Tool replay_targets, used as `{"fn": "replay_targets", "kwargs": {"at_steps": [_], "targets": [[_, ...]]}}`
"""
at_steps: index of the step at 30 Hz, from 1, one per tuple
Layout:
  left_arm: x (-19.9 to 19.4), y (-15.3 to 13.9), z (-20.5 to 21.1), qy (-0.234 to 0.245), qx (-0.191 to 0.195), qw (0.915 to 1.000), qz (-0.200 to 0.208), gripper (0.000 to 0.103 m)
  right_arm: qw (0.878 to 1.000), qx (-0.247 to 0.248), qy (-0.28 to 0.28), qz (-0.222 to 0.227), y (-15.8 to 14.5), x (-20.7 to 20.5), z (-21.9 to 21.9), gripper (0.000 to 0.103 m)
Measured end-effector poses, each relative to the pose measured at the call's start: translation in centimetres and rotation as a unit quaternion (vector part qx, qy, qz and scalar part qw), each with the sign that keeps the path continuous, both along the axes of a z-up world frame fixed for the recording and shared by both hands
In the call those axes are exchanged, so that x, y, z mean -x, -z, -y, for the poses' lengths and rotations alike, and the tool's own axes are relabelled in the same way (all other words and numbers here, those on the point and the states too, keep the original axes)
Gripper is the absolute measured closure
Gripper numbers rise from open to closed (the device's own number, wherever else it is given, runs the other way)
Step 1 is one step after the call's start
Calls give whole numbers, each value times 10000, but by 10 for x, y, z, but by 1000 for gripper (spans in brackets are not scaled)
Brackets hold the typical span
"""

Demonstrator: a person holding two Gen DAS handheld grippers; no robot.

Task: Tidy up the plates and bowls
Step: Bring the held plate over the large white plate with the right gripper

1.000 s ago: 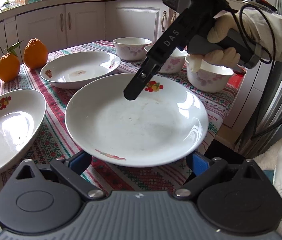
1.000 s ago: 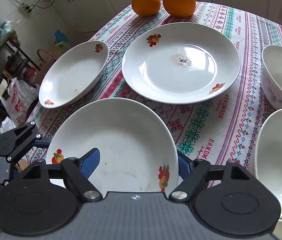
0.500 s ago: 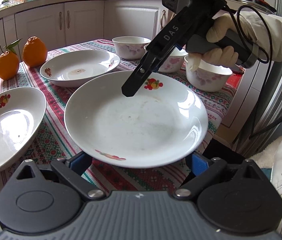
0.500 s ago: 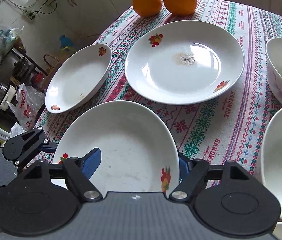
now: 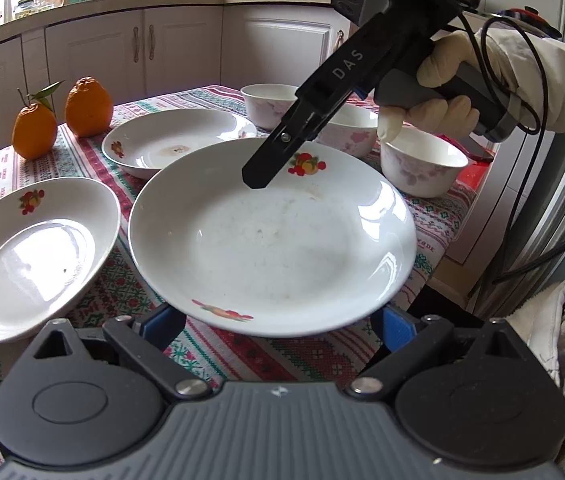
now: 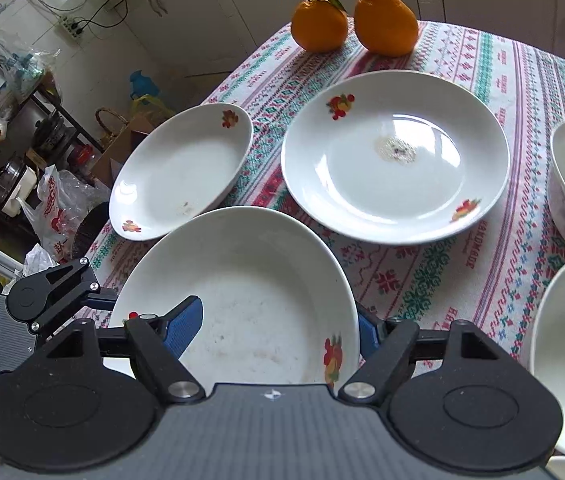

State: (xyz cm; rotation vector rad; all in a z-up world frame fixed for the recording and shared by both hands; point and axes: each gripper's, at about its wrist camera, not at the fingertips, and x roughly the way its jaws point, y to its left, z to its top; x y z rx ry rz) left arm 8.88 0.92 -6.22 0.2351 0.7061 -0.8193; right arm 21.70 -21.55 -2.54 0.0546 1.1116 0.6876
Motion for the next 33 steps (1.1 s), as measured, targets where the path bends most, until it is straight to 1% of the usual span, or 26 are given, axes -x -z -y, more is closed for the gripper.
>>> {"fn": "replay_targets", "kwargs": {"at_steps": [2, 5, 10, 18, 26, 33], "targets": [[0, -3, -4, -59, -12, 10000, 13, 10, 10000, 4, -35, 54, -4, -3, -5, 21], [-2, -6, -12, -176, -3, 9998, 11, 13, 9999, -40, -107, 123, -10, -10, -15, 21], [-8, -12, -27, -450, 45, 9990, -23, 13, 9991, -52, -342, 258, -19, -21, -37, 21], [-18, -26, -56, -911, 3, 9958, 90, 13, 9964, -142, -719, 419, -29, -46, -76, 21], [-32, -26, -82, -1389, -108, 9902, 39, 13, 9931, -254, -1088, 351, -19, -81, -120, 21], [-45, -23, -96, -1579, -107, 9874, -36, 13, 9921, -255, -1205, 250, -6, -100, -144, 21]]}}
